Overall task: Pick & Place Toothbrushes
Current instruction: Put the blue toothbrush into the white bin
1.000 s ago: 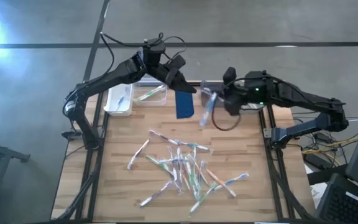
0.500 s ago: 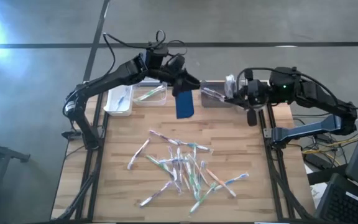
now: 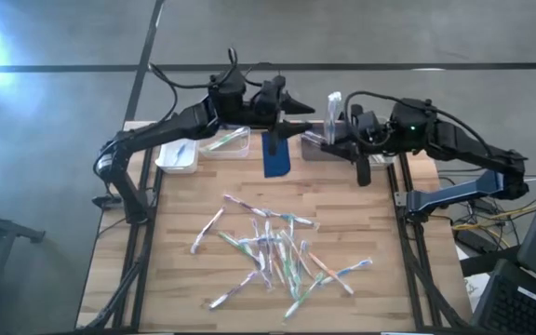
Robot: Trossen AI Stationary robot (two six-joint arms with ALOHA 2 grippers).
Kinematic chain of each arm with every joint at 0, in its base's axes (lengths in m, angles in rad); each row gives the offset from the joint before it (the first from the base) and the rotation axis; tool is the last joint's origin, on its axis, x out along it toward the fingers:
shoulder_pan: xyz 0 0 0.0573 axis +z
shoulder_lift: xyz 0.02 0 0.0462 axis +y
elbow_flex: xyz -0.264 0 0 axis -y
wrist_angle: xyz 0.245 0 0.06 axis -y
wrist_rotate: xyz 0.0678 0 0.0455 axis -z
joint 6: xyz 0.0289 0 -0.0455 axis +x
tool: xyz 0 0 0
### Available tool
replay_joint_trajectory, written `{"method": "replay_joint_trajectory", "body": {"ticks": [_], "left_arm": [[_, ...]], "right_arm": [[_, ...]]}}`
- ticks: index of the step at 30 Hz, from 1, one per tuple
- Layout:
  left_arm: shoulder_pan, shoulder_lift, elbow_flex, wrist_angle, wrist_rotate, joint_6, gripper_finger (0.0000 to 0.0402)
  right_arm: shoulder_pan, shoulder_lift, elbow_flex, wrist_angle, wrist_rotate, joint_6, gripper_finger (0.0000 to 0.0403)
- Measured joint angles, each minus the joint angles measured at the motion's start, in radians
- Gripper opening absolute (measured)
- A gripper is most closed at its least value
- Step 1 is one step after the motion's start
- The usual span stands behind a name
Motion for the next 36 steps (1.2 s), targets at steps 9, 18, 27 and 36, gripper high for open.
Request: {"method": "replay_joint_trajectory", "body": {"ticks": [9, 18, 27, 36], "left_arm": [[-0.044, 0.0, 0.0, 0.217, 0.001, -0.045, 0.0202], [-0.045, 0.0, 0.0, 0.219, 0.0, -0.06, 0.0202], [-0.046, 0.0, 0.0, 0.189, 0.004, -0.063, 0.0202], [-0.045, 0.0, 0.0, 0.192, 0.003, -0.07, 0.0168]], "right_arm": [[-0.004, 0.045, 0.0, 0.044, 0.003, 0.015, 0.0015], [-0.004, 0.069, 0.0, 0.11, 0.003, 0.019, 0.0015], [-0.014, 0.109, 0.0, 0.131, 0.007, 0.029, 0.0015], [-0.036, 0.106, 0.0, 0.137, 0.007, 0.032, 0.0015]]}}
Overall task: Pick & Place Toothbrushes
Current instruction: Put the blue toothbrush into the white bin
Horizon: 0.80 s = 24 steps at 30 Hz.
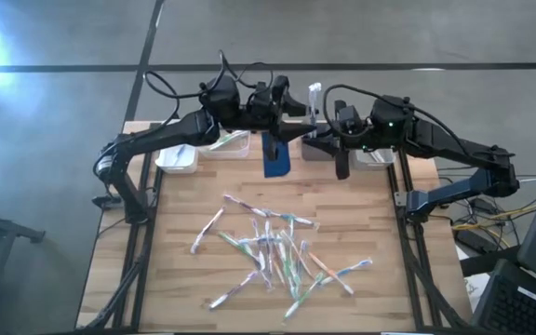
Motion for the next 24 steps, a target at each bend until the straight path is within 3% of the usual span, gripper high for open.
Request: {"method": "replay_joint_trajectory", "body": {"ticks": [9, 14, 24], "left_arm": [[0.0, 0.0, 0.0, -0.01, -0.016, 0.0, 0.0024], [0.001, 0.0, 0.0, -0.017, -0.051, -0.003, 0.0021], [0.001, 0.0, 0.0, -0.024, -0.052, -0.04, 0.0021]], "right_arm": [[-0.003, 0.0, 0.0, 0.001, -0.003, -0.002, 0.0015], [-0.003, 0.0, 0.0, 0.0, 0.0, -0.002, 0.0027], [-0.003, -0.008, 0.0, 0.015, 0.002, 0.08, 0.0127]]}}
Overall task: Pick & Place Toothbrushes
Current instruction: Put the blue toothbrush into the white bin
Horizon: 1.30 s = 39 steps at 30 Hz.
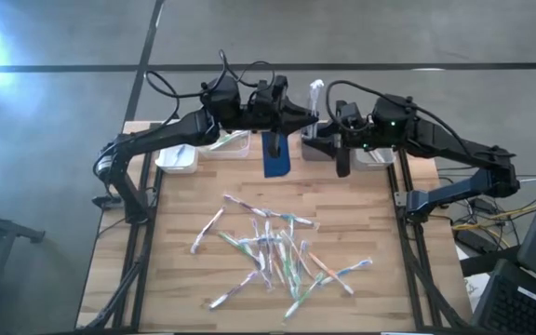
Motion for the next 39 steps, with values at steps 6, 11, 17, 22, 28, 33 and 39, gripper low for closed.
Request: {"method": "replay_joint_trajectory", "body": {"ticks": [6, 11, 17, 22, 28, 33, 39], "left_arm": [[0.013, -0.018, 0.0, -0.104, -0.032, -0.008, 0.0021], [0.044, -0.1, 0.0, -0.45, -0.24, 0.001, 0.0021], [0.088, -0.19, 0.0, -0.994, -0.567, -0.054, 0.0021], [0.14, -0.246, 0.0, -1.365, -0.759, -0.203, 0.0021], [0.227, -0.272, 0.0, -1.666, -0.826, -0.383, 0.0021], [0.304, -0.275, -0.041, -1.747, -0.838, -0.389, 0.0021], [0.382, -0.276, -0.159, -1.747, -0.838, -0.31, 0.0021]], "right_arm": [[-0.014, -0.074, 0.003, -0.056, 0.0, 0.003, 0.0187], [-0.04, -0.169, 0.006, -0.201, 0.029, 0.004, 0.021], [-0.045, -0.242, 0.006, -0.49, 0.235, 0.072, 0.0213], [-0.047, -0.271, 0.005, -0.614, 0.368, 0.124, 0.0202], [-0.052, -0.274, 0.005, -0.62, 0.37, 0.124, 0.0189], [-0.052, -0.267, 0.005, -0.622, 0.37, 0.101, 0.0179], [-0.053, -0.269, 0.005, -0.63, 0.37, 0.105, 0.0171]]}}
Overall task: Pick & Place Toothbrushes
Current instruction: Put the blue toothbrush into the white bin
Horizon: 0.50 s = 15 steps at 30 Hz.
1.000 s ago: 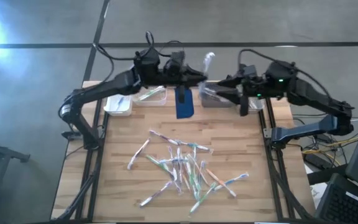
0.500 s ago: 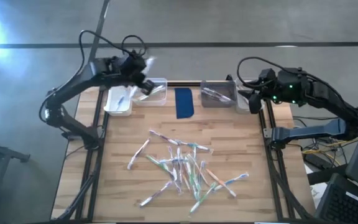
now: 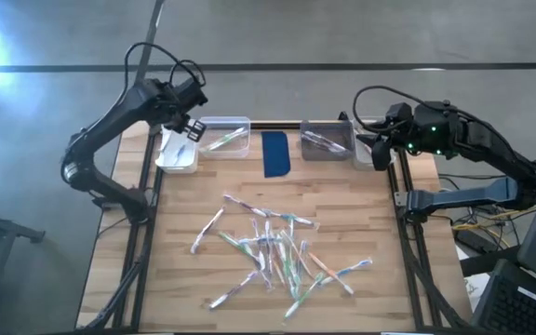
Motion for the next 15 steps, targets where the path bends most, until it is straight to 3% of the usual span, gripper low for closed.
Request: {"method": "replay_joint_trajectory", "body": {"ticks": [5, 15], "left_arm": [[0.035, -0.002, -0.116, 0.019, 0.0, 0.079, 0.0021], [0.108, -0.026, -0.384, 0.287, 0.005, 0.154, 0.0021]], "right_arm": [[0.0, 0.0, 0.0, -0.003, 0.0, -0.001, 0.0179], [0.001, 0.004, 0.0, -0.002, 0.016, -0.023, 0.0191]]}}
